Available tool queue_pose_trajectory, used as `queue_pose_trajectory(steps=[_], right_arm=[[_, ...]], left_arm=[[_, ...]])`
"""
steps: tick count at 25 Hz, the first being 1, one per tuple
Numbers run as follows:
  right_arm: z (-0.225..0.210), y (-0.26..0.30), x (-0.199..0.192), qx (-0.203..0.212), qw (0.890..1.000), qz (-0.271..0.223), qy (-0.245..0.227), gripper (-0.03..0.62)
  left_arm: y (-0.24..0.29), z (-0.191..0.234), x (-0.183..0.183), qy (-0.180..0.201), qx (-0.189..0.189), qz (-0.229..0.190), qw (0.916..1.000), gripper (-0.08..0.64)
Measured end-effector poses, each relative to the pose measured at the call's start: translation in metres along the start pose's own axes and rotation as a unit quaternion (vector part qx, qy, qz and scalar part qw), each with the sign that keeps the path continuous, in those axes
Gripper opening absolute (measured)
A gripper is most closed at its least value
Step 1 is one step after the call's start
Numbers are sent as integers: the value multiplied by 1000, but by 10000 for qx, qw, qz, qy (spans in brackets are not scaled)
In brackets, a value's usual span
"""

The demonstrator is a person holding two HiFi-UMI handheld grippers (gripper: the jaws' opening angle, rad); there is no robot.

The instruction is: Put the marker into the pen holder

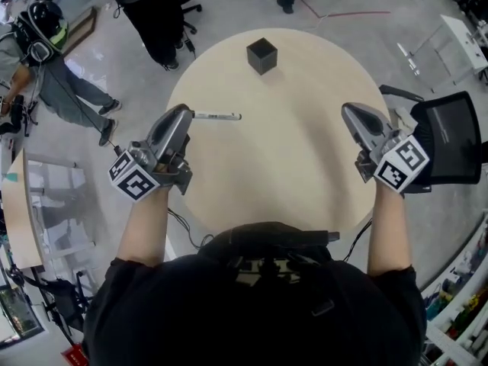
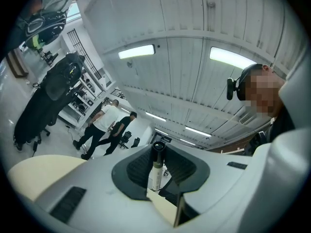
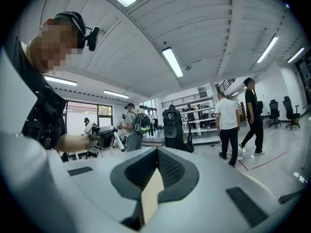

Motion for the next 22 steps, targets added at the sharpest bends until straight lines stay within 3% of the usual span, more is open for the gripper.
queue_pose_trajectory(steps=[7, 15, 22], right_arm=[[-16, 23, 10, -66, 9998, -52, -164, 3], [-74, 82, 19, -145, 9996, -184, -168, 2], [-122, 109, 1, -286, 9992, -240, -115, 3]], left_arm=[[18, 27, 13, 248, -52, 42, 9997, 74], [68, 89, 30, 490, 24, 155, 9987, 72], [116, 135, 17, 606, -54, 291, 9977, 72]])
Point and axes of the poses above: the fingertips, and each gripper's own axes: y forward along the fingers, z to its left, x out of its top, the point moved 4 cm from there along -y, backward along the fingers, and after that the axes turned 2 degrees about -y, right-handed, at the moved point
